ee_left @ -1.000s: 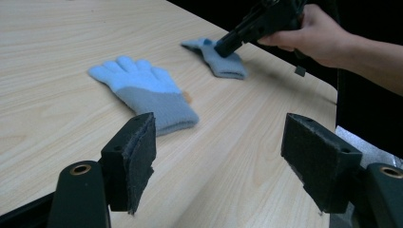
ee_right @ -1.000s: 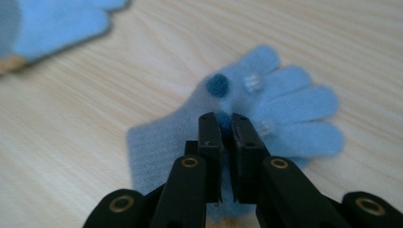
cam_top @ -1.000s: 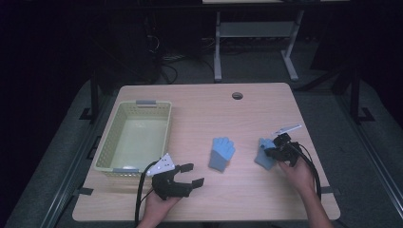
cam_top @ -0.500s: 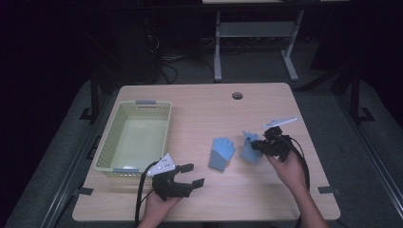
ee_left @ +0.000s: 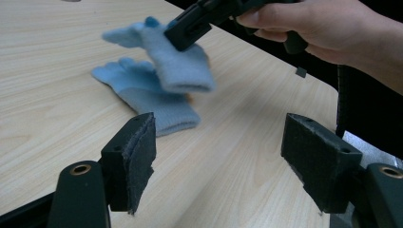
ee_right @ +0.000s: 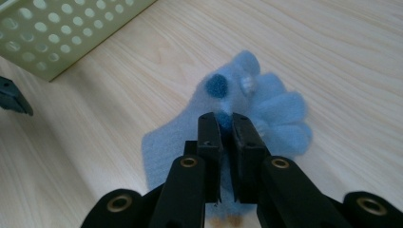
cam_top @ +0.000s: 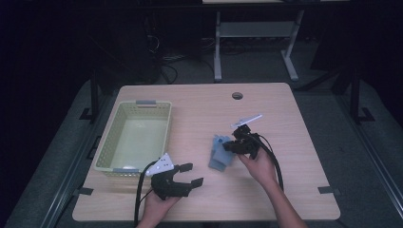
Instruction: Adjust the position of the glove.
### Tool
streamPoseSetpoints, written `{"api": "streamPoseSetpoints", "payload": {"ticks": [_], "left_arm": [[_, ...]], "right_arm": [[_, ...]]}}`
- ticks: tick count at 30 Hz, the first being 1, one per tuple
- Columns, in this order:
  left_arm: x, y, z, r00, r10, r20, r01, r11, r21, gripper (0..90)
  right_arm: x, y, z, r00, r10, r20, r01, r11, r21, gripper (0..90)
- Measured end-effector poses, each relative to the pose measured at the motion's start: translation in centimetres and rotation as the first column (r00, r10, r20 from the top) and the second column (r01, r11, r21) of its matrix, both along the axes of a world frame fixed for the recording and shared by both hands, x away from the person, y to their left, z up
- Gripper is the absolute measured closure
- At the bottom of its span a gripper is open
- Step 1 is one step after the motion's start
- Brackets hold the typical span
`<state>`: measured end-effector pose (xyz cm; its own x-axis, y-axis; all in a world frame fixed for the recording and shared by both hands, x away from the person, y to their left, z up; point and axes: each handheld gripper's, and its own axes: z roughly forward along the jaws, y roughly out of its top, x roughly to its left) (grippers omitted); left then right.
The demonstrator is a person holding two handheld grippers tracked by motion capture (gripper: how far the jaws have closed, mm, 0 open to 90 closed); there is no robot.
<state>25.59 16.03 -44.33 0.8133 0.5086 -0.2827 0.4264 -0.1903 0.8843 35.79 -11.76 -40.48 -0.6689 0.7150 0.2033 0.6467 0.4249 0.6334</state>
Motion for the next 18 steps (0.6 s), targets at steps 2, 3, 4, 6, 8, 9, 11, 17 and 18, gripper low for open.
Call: {"api": "streamPoseSetpoints", "payload": {"ticks": [2, 3, 4, 6, 8, 9, 11, 17, 18], "left_arm": [[0.0, 0.1, 0.1, 1.0, 0.001, 0.003, -0.001, 1.0, 0.001, 26.9], [0.0, 0.1, 0.1, 1.0, 0.004, 0.003, -0.004, 1.0, -0.003, 26.9], [0.0, 0.1, 0.1, 1.0, 0.004, 0.003, -0.004, 1.0, -0.003, 26.9], [0.1, 0.2, 0.1, 1.0, 0.008, 0.001, -0.008, 1.0, -0.005, 27.0], [0.1, 0.2, 0.1, 1.0, 0.009, -0.001, -0.009, 1.0, -0.004, 27.0], [0.1, 0.2, 0.0, 1.0, 0.008, -0.001, -0.008, 1.0, -0.003, 26.9], [0.1, 0.2, 0.0, 1.0, 0.008, 0.0, -0.008, 1.0, -0.003, 27.0], [0.1, 0.2, 0.0, 1.0, 0.009, -0.004, -0.009, 0.9999, -0.006, 26.9], [0.1, 0.2, 0.1, 1.0, 0.009, -0.005, -0.009, 0.9999, -0.007, 26.9]], "right_arm": [[0.2, 0.4, -0.2, 0.9999, 0.01, -0.005, -0.01, 1.0, -0.001, 83.5], [0.3, 0.6, -0.3, 0.9999, 0.01, -0.01, -0.01, 1.0, -0.008, 83.5], [0.3, 0.6, -0.3, 0.9999, 0.01, -0.01, -0.01, 1.0, -0.008, 83.5], [0.6, 1.1, -0.8, 0.999, 0.011, -0.043, -0.012, 1.0, -0.008, 83.2], [0.6, 1.2, -1.0, 0.9988, 0.013, -0.047, -0.014, 1.0, -0.006, 83.1], [0.8, 1.4, -1.4, 0.9983, 0.015, -0.056, -0.016, 1.0, -0.023, 82.6], [0.9, 1.6, -1.6, 0.998, 0.016, -0.061, -0.018, 1.0, -0.021, 81.8], [1.2, 2.0, -2.3, 0.9977, 0.021, -0.064, -0.024, 0.999, -0.039, 78.7], [1.2, 2.1, -2.6, 0.9975, 0.023, -0.066, -0.027, 0.999, -0.047, 76.6]]}}
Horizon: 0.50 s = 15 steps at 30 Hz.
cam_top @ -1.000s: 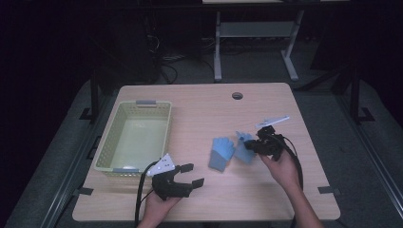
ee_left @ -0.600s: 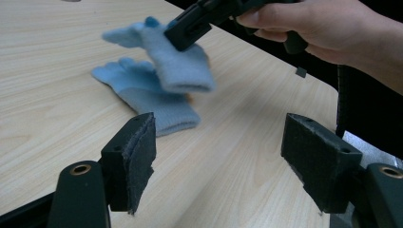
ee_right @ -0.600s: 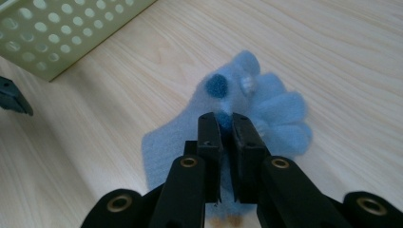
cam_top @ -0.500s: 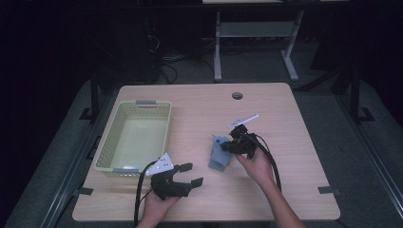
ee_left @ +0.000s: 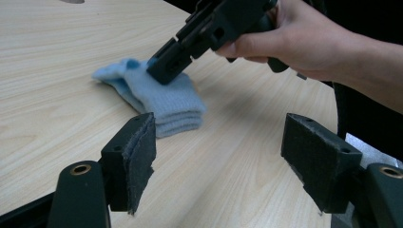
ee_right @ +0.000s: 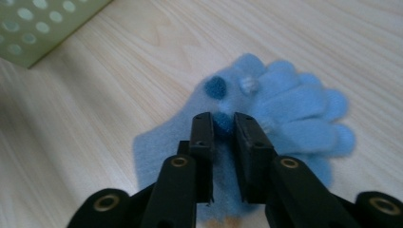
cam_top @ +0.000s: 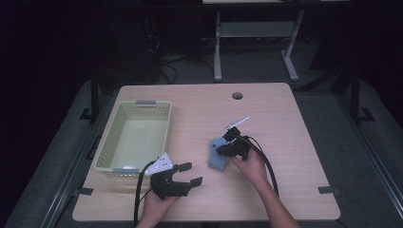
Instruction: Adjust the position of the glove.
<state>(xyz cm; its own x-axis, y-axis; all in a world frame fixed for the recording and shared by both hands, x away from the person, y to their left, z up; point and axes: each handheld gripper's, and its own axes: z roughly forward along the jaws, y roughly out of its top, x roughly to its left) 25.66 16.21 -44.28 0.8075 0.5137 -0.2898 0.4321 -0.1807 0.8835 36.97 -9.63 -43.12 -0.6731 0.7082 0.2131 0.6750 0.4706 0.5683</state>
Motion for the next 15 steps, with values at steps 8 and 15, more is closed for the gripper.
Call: {"api": "streamPoseSetpoints", "payload": {"ticks": [8, 15], "left_arm": [[0.06, -0.1, -0.09, 1.0, 0.0, -0.007, 0.0, 1.0, 0.001, 27.0], [0.38, -0.42, -0.21, 0.9995, 0.006, -0.031, -0.006, 1.0, -0.001, 28.3]], "right_arm": [[-0.18, -0.07, -0.45, 0.9998, -0.019, -0.002, 0.019, 1.0, -0.003, 68.2], [-0.69, 0.1, -0.9, 0.9997, -0.022, 0.007, 0.022, 1.0, 0.012, 75.6]]}}
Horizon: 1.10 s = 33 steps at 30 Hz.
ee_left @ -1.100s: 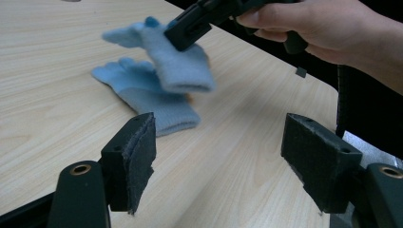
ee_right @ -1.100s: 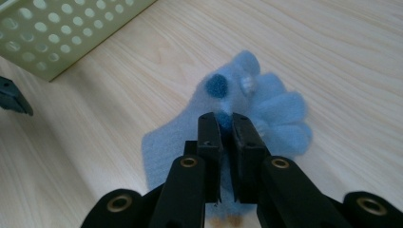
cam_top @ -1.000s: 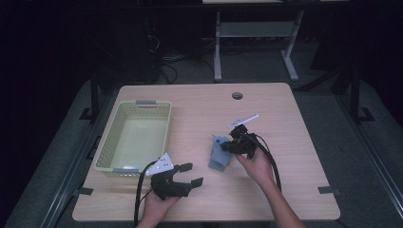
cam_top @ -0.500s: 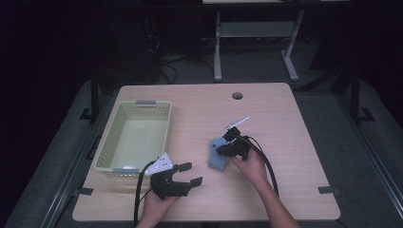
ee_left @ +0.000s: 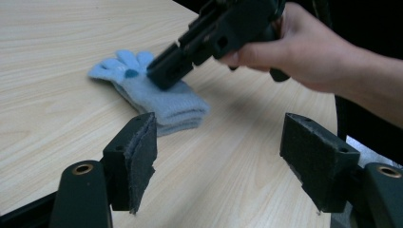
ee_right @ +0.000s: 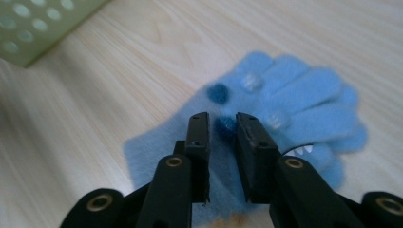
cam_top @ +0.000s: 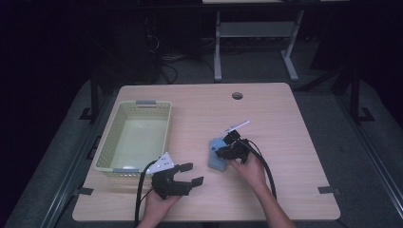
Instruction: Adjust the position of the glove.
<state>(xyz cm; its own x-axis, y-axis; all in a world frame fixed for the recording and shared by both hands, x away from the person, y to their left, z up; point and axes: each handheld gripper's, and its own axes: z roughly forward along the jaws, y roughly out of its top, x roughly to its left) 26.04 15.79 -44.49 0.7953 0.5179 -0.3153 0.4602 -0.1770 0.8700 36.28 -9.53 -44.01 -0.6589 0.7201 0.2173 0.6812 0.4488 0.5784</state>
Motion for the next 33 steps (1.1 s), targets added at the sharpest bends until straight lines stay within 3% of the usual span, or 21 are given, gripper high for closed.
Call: {"api": "streamPoseSetpoints", "payload": {"ticks": [2, 6, 8, 11, 12, 13, 15, 16, 17, 18, 19, 22, 25, 26, 27, 28, 29, 30, 31, 32, 33], "left_arm": [[0.3, -0.3, 0.0, 0.9998, 0.01, -0.017, -0.01, 0.9999, -0.006, 28.5], [1.2, -1.0, 0.0, 0.9981, 0.022, -0.057, -0.022, 0.9997, 0.006, 29.6], [2.2, -1.6, -0.1, 0.994, 0.047, -0.099, -0.046, 0.9989, 0.01, 30.4], [2.9, -2.0, -0.1, 0.9884, 0.07, -0.135, -0.07, 0.9976, 0.003, 31.3], [3.3, -2.2, -0.2, 0.9856, 0.076, -0.151, -0.077, 0.997, -0.002, 31.3], [4.0, -2.8, -0.3, 0.9777, 0.089, -0.19, -0.09, 0.9959, 0.001, 31.6], [4.6, -3.2, -0.3, 0.971, 0.106, -0.214, -0.105, 0.9944, 0.013, 32.0], [4.6, -3.2, -0.3, 0.971, 0.106, -0.214, -0.105, 0.9944, 0.013, 33.5], [4.9, -3.4, -0.3, 0.9668, 0.115, -0.228, -0.115, 0.9932, 0.014, 34.1], [5.7, -3.7, -0.3, 0.9532, 0.136, -0.27, -0.134, 0.9906, 0.024, 34.1], [5.7, -3.7, -0.3, 0.9532, 0.136, -0.27, -0.134, 0.9906, 0.024, 34.1], [6.9, -4.1, -0.7, 0.9267, 0.164, -0.338, -0.162, 0.9862, 0.033, 34.9], [7.8, -4.1, -1.2, 0.9012, 0.18, -0.394, -0.192, 0.9813, 0.008, 36.5], [8.1, -4.2, -1.4, 0.888, 0.19, -0.419, -0.204, 0.9789, 0.01, 37.1], [8.1, -4.2, -1.4, 0.888, 0.19, -0.419, -0.204, 0.9789, 0.01, 37.7], [8.3, -4.2, -1.6, 0.8791, 0.194, -0.435, -0.207, 0.9781, 0.017, 37.7], [8.7, -4.3, -1.8, 0.8645, 0.189, -0.466, -0.206, 0.9784, 0.015, 38.1], [8.7, -4.3, -1.8, 0.8645, 0.189, -0.466, -0.206, 0.9784, 0.015, 38.1], [8.8, -4.4, -2.0, 0.8589, 0.197, -0.473, -0.211, 0.9772, 0.025, 38.1], [9.0, -4.4, -2.2, 0.8536, 0.198, -0.482, -0.209, 0.9774, 0.031, 38.6], [9.0, -4.4, -2.2, 0.8536, 0.198, -0.482, -0.209, 0.9774, 0.031, 38.8]], "right_arm": [[0.1, -0.1, -0.7, 0.9997, -0.005, -0.023, 0.005, 1.0, 0.0, 74.2], [-0.3, -1.1, -0.1, 0.9985, -0.055, -0.007, 0.055, 0.996, 0.066, 63.9], [-0.8, -2.5, 0.5, 0.9934, -0.115, -0.01, 0.115, 0.985, 0.129, 57.2], [-1.0, -3.3, 0.5, 0.9907, -0.136, -0.011, 0.136, 0.977, 0.164, 53.4], [-1.2, -3.8, 0.4, 0.9884, -0.151, -0.019, 0.151, 0.97, 0.192, 53.0], [-1.5, -4.5, 0.0, 0.981, -0.185, -0.056, 0.193, 0.955, 0.224, 49.2], [-1.8, -5.1, -0.4, 0.9745, -0.211, -0.078, 0.224, 0.936, 0.272, 48.7], [-1.8, -5.1, -0.4, 0.9745, -0.211, -0.078, 0.224, 0.936, 0.272, 48.7], [-2.0, -5.4, -0.8, 0.9675, -0.23, -0.106, 0.251, 0.924, 0.288, 47.2], [-2.1, -5.6, -1.1, 0.963, -0.24, -0.124, 0.266, 0.916, 0.301, 47.4], [-2.1, -5.6, -1.1, 0.963, -0.24, -0.124, 0.266, 0.916, 0.301, 47.4], [-2.4, -5.6, -2.0, 0.9523, -0.258, -0.163, 0.298, 0.9, 0.318, 47.5], [-2.4, -5.6, -2.3, 0.9472, -0.262, -0.184, 0.31, 0.895, 0.32, 47.5], [-2.5, -5.6, -2.5, 0.9394, -0.269, -0.212, 0.33, 0.878, 0.347, 49.3], [-2.5, -5.6, -2.5, 0.9394, -0.269, -0.212, 0.33, 0.878, 0.347, 49.3], [-2.5, -5.6, -2.5, 0.9361, -0.273, -0.222, 0.337, 0.875, 0.348, 49.5], [-2.4, -5.5, -2.8, 0.9319, -0.277, -0.233, 0.346, 0.872, 0.345, 50.2], [-2.4, -5.5, -2.8, 0.9319, -0.277, -0.233, 0.346, 0.872, 0.345, 50.2], [-2.4, -5.6, -2.8, 0.9292, -0.282, -0.239, 0.352, 0.872, 0.339, 50.4], [-2.4, -5.8, -3.1, 0.9199, -0.297, -0.255, 0.375, 0.857, 0.353, 50.9], [-2.4, -5.8, -3.1, 0.9199, -0.297, -0.255, 0.375, 0.857, 0.353, 50.9]]}}
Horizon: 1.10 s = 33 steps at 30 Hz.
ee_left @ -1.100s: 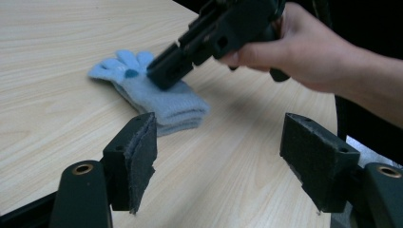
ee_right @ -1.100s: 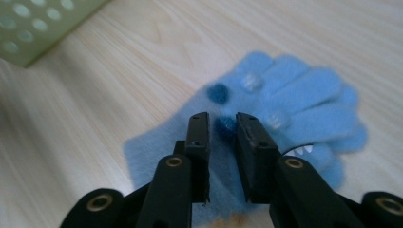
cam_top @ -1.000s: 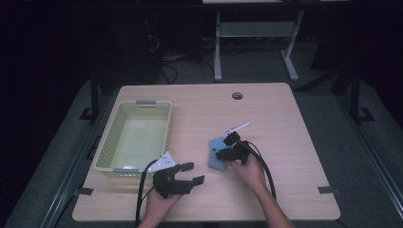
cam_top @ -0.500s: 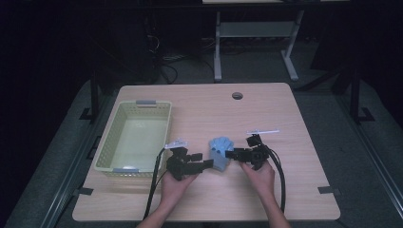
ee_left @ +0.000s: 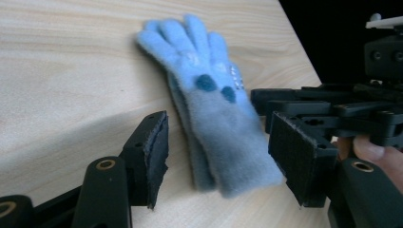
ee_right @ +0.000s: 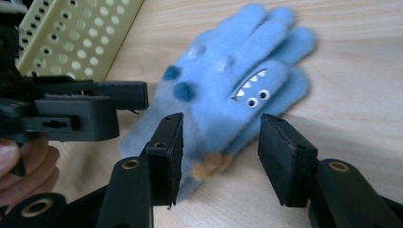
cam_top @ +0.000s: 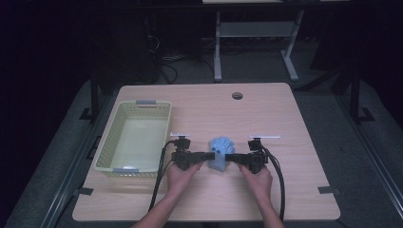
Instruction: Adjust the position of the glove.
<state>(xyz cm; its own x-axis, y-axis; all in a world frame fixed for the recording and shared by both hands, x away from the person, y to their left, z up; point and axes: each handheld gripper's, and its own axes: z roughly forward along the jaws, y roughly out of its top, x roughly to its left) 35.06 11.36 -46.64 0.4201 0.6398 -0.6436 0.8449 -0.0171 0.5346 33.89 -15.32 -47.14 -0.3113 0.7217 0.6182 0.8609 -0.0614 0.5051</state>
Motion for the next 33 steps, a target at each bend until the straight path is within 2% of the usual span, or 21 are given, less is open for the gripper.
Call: {"api": "streamPoseSetpoints", "payload": {"ticks": [3, 4, 8, 12, 19, 27, 33], "left_arm": [[0.2, -0.1, -0.4, 0.9996, -0.011, -0.024, 0.011, 0.9999, -0.007, 39.5], [0.3, -0.2, -0.5, 0.9993, -0.008, -0.037, 0.007, 0.9998, -0.016, 41.0], [0.4, -0.4, -0.9, 0.9982, -0.017, -0.057, 0.017, 0.9998, -0.01, 43.8], [0.5, -0.5, -1.2, 0.9967, -0.022, -0.078, 0.02, 0.9993, -0.032, 48.4], [0.7, -0.7, -1.7, 0.9939, -0.021, -0.108, 0.013, 0.9974, -0.071, 57.5], [0.9, -0.9, -2.0, 0.9916, -0.022, -0.128, 0.011, 0.9961, -0.088, 63.2], [1.0, -0.9, -2.2, 0.9906, -0.016, -0.136, 0.003, 0.9949, -0.101, 67.2]], "right_arm": [[-0.1, -0.1, -0.4, 0.9998, -0.011, -0.016, 0.012, 1.0, 0.011, 51.1], [-0.1, 0.0, -0.7, 0.9997, -0.013, -0.023, 0.013, 0.999, 0.032, 52.9], [-0.1, 0.2, -0.6, 0.9995, -0.017, -0.028, 0.018, 0.999, 0.032, 53.2], [-0.1, 0.6, -0.7, 0.9987, -0.026, -0.044, 0.028, 0.999, 0.043, 54.8], [-0.1, 1.0, -0.9, 0.9981, -0.046, -0.04, 0.048, 0.998, 0.044, 60.9], [0.1, 1.5, -1.1, 0.9971, -0.056, -0.051, 0.059, 0.997, 0.058, 67.5], [0.3, 1.8, -1.4, 0.9962, -0.054, -0.068, 0.06, 0.994, 0.09, 73.1]]}}
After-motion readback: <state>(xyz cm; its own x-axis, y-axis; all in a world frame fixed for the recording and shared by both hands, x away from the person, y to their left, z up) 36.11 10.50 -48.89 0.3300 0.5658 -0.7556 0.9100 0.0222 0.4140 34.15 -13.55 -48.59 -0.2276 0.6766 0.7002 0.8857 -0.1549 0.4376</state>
